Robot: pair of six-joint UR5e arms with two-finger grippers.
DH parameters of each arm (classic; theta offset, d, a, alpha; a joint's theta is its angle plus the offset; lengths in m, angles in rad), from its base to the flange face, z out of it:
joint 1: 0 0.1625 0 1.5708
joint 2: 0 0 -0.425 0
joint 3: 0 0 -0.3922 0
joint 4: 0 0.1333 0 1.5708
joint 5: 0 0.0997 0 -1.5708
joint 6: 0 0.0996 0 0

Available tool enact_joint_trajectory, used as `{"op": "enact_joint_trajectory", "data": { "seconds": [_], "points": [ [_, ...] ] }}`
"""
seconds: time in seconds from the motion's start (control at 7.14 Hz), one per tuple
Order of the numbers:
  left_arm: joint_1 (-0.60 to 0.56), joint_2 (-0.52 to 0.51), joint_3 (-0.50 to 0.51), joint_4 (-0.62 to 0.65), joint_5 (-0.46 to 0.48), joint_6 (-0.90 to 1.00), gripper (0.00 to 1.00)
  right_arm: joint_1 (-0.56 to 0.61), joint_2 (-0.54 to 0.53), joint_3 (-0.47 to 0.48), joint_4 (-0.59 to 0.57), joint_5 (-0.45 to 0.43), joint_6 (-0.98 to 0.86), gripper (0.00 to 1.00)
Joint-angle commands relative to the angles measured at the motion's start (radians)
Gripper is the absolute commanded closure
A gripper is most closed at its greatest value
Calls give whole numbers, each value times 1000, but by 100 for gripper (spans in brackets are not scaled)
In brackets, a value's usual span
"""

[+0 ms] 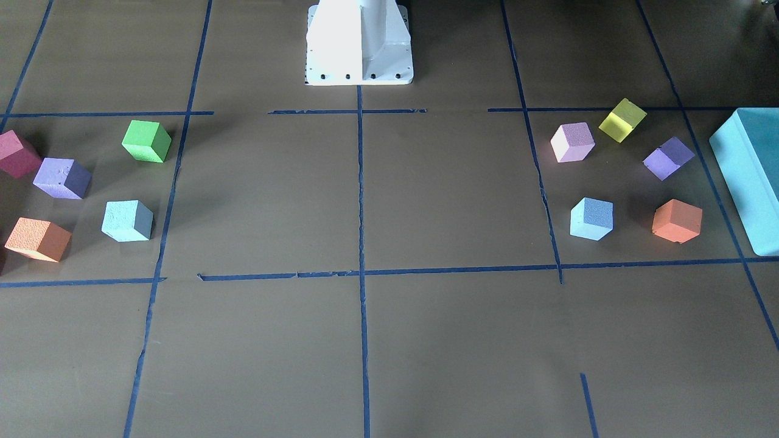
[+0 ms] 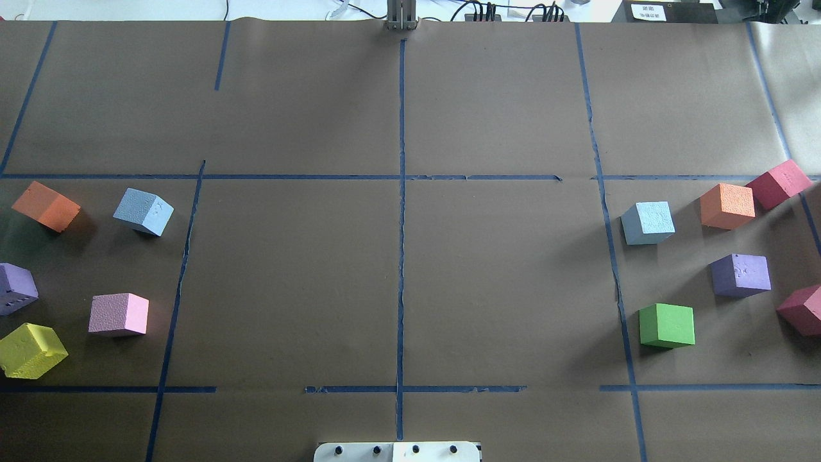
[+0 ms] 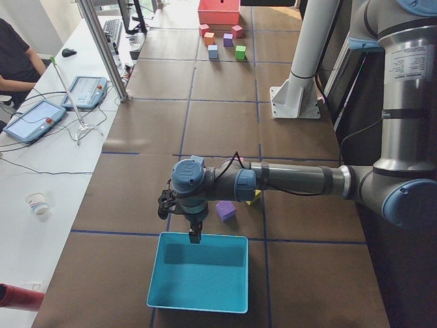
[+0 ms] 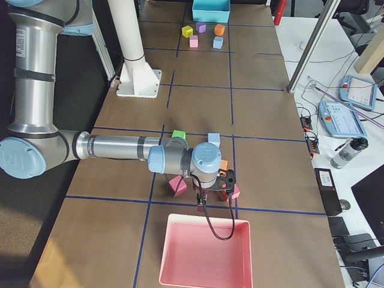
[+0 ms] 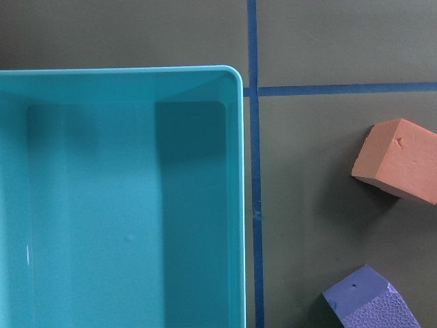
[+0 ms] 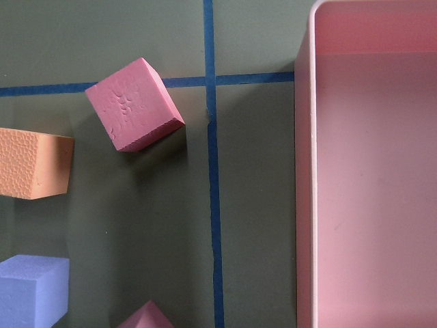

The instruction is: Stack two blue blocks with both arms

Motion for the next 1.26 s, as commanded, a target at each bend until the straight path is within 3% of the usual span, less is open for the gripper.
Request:
{"op": "enact_joint_trajectory", "data": {
  "seconds": [0.0,1.12],
  "points": [
    [0,0,1,-1,-2,4,0,8,8,3,2,-7,9,0],
    [0,0,-2,-2,-2,5,0,8,24,8,2,-5,13,0]
  ]
}}
